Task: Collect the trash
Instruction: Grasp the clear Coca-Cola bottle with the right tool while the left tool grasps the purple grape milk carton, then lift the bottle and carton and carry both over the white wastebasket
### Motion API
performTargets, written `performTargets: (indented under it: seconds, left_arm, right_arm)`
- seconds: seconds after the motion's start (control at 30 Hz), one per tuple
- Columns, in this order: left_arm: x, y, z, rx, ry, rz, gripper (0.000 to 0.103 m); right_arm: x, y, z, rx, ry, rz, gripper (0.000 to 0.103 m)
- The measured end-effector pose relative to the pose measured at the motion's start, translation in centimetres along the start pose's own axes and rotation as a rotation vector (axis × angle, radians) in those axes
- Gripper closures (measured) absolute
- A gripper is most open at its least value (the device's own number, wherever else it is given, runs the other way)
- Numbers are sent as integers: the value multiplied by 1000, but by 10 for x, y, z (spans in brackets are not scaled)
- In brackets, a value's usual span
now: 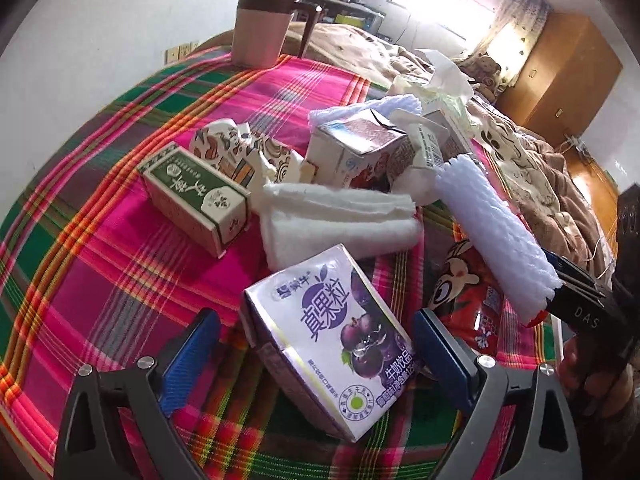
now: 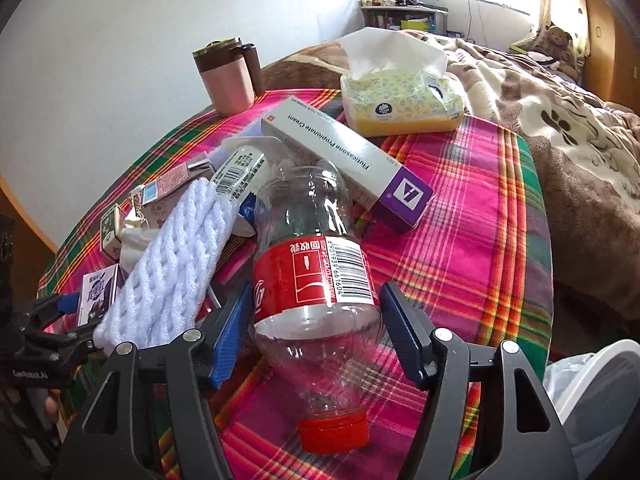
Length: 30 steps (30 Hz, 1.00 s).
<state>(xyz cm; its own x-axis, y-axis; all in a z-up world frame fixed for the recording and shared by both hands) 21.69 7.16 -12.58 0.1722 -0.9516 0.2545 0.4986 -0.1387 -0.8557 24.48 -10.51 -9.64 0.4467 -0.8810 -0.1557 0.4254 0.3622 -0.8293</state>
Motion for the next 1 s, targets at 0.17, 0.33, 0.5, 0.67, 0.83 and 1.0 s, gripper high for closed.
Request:
performTargets:
  seconds: [0.17, 0.33, 0.5, 0.67, 0.83, 1.0]
  left_arm:
    - [-3, -7, -6, 9, 23, -23, 21]
    - [-17, -12, -10, 16, 48, 8, 40]
    - [-24, -12, -8, 31, 36, 8, 45]
    - [-24, -9, -2, 43, 47, 40, 45]
    - [-18, -8, -2, 56, 62, 15, 47]
    - [-11, -21, -5, 96, 65, -21, 47]
  right_arm:
    - [3, -5, -7, 11, 17, -9, 38]
    - [12, -14, -19, 15, 61, -66, 38]
    - [11, -30, -30, 42, 86, -98, 38]
    - [13, -31, -41, 32, 119, -111, 38]
    - [17, -36, -47, 60, 163, -110, 38]
    - [16, -42, -52, 86, 194, -103, 38]
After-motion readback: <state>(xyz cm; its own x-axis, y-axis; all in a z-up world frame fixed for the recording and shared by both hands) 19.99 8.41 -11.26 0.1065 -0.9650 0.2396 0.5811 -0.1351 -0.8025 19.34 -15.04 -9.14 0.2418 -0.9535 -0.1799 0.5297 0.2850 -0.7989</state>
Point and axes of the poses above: each gripper's, at about its wrist camera, not at the fingertips, and y roughly the way its jaws point, x to its right, z to its top, the point moved 8 cm from there along y, roughly the way its jaws point, and after that the axes turned 5 degrees about -x, right-handed, at the moved point
